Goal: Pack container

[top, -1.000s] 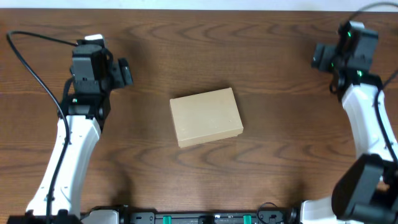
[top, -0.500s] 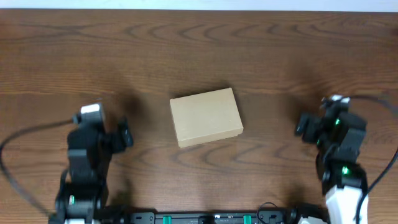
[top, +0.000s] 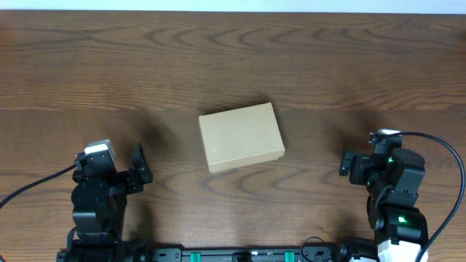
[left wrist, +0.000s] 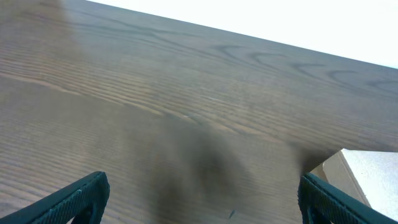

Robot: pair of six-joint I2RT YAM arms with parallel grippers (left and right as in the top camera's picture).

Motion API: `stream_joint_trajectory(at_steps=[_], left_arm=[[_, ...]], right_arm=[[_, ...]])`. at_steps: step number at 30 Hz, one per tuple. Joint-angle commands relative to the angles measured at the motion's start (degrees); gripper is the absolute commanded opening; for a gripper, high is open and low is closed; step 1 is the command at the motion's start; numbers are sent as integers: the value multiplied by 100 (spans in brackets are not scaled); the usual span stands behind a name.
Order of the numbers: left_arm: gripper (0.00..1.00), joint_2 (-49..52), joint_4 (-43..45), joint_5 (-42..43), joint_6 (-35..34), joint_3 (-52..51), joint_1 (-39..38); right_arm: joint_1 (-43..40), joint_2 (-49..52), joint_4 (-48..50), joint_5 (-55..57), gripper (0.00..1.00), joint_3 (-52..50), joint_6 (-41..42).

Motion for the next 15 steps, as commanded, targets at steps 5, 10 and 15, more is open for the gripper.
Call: stream_joint_trajectory(at_steps=[5,10,15], left_arm=[[95,2,-205,-76,-26,-37,17],[95,4,-723,-76,-24,-37,17],[95,4,-1432,-76,-24,-37,17]], right_arm=[[66,-2,-114,-37,99,-28,-33],[66,-2,-111,-37,99,-28,-33],[66,-2,-114,-37,99,-28,-33]])
